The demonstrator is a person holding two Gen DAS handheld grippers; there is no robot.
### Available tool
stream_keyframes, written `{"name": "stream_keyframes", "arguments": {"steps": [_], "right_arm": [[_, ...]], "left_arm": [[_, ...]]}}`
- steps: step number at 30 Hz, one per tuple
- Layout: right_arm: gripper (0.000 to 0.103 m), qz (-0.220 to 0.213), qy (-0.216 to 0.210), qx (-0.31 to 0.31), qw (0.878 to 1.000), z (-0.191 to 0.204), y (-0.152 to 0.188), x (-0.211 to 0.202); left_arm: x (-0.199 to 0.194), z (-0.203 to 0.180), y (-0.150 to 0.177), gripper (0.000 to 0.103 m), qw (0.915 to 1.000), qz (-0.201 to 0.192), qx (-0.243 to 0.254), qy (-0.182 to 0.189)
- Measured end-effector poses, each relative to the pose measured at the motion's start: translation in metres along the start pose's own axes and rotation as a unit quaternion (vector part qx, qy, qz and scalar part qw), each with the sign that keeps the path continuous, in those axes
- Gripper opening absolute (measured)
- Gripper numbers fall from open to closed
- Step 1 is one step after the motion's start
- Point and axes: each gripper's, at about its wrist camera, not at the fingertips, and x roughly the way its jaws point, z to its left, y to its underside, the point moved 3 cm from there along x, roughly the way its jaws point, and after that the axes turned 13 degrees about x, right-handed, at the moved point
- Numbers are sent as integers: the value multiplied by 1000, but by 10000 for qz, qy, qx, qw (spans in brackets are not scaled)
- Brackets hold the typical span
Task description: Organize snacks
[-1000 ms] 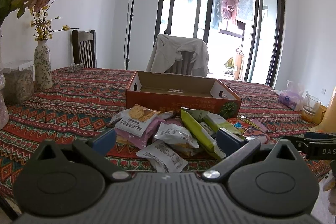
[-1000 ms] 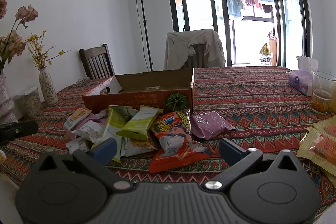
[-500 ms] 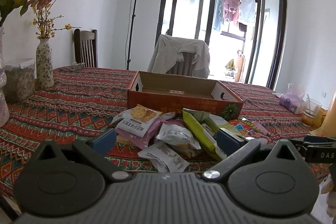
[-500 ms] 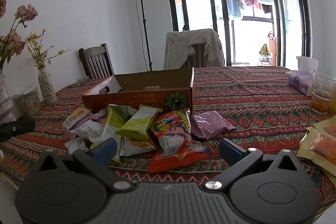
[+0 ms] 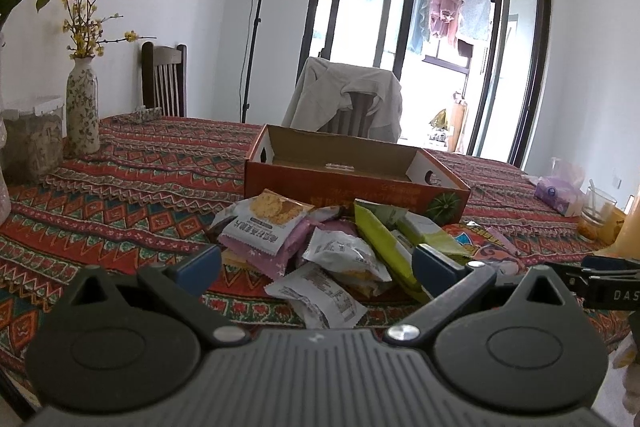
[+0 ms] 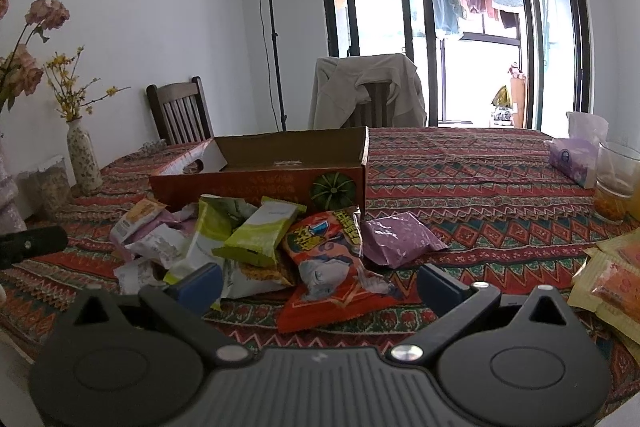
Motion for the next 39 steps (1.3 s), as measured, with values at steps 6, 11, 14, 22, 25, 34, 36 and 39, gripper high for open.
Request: {"name": "stream_keyframes", "arguments": {"steps": [6,11,14,22,25,34,36,39], "right_arm": [[103,-18,33,3,10000,0,-3,6],[103,-17,67,2,10000,-1,-4,11],[103,-16,81,14,10000,-1,-4,13],[103,35,147,-42,9999,-1,-4,25],[103,80,209,-67,9997,-2,-3,32],[101,365,432,-203,9982,-9,-3,71],[99,425,467,-255,9977,-11,-3,80],[93,534,462,-269,9971,-12,-4,93]], "left_arm": [[1,3,-2,103,10000,-51,-32,-3],[5,5,-3,103,10000,-50,-62,16],[8,7,-2,103,10000,-27,-77,29],[18,13,-2,103,9999,29,-148,24],[24,15,-1,103,9998,65,-163,22],[49,24,6,103,9996,234,-163,19],[55,29,8,103,9993,307,-205,-36],[64,37,10,103,9988,390,-286,-56]]}}
